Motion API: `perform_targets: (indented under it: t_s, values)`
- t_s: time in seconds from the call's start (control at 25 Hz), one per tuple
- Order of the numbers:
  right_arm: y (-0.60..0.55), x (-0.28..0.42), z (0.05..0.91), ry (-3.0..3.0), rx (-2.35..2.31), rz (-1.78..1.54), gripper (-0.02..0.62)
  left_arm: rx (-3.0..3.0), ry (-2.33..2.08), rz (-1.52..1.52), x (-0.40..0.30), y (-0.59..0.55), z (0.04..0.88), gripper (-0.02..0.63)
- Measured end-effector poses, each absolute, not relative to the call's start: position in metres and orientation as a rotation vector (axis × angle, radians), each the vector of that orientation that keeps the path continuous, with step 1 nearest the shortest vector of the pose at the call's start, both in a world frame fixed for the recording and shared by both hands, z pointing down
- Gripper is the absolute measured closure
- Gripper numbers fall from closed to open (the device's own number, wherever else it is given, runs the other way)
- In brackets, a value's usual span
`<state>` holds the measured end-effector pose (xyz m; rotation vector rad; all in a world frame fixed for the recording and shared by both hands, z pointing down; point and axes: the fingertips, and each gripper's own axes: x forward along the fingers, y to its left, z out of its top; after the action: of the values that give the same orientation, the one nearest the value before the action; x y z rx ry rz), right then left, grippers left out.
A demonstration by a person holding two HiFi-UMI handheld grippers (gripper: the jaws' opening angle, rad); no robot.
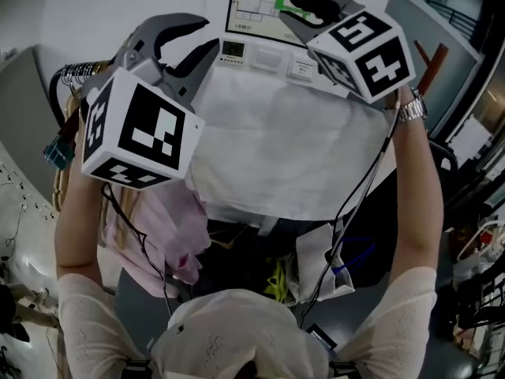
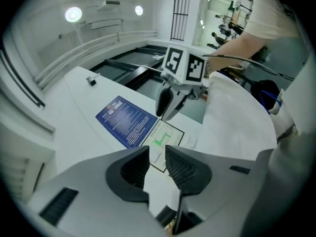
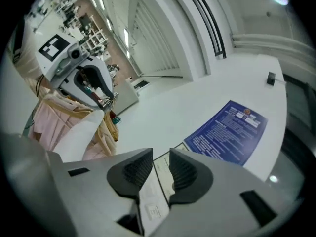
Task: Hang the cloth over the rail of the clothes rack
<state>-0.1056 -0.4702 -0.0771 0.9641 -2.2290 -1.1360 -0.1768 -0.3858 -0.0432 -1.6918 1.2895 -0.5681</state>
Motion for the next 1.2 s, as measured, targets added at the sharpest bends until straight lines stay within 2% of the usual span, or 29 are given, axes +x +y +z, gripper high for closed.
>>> perform_targets:
  t_s: [0.16, 0.36, 0.52, 0.72, 0.96, 1.2]
  values:
    - [-0.413, -0.074, -0.082, -2.223, 1.051, -1.208, 0.499, -1.812, 1.386, -0.361, -0.184, -0.368, -0.029, 0.505]
    - [-0.337, -0.038, -0.057, -2.373, 1.227, -1.335, 0.499, -1.901, 1.541, -0.283, -0.189, -0.353, 0.011, 0.505]
    - [-0.322, 0.02, -0.01, -2.446, 1.502, -1.106, 0.499, -2.015, 1.676, -0.133, -0.2, -0.354, 0.043, 0.505]
    - [-0.328, 0.087, 0.041, -2.403, 1.695, -0.806, 0.499, -2.061, 1.855, 0.197, -0.223, -0.356, 0.067, 0.505]
    - [-0.341, 0.136, 0.066, -2.499, 1.914, -0.557, 0.499, -2.148, 1.943, 0.101, -0.221, -0.37, 0.102, 0.501]
    - [-0.339, 0.169, 0.066, -2.562, 2.002, -0.419, 0.497, -2.49, 1.818, 0.24, -0.22, -0.384, 0.105, 0.456]
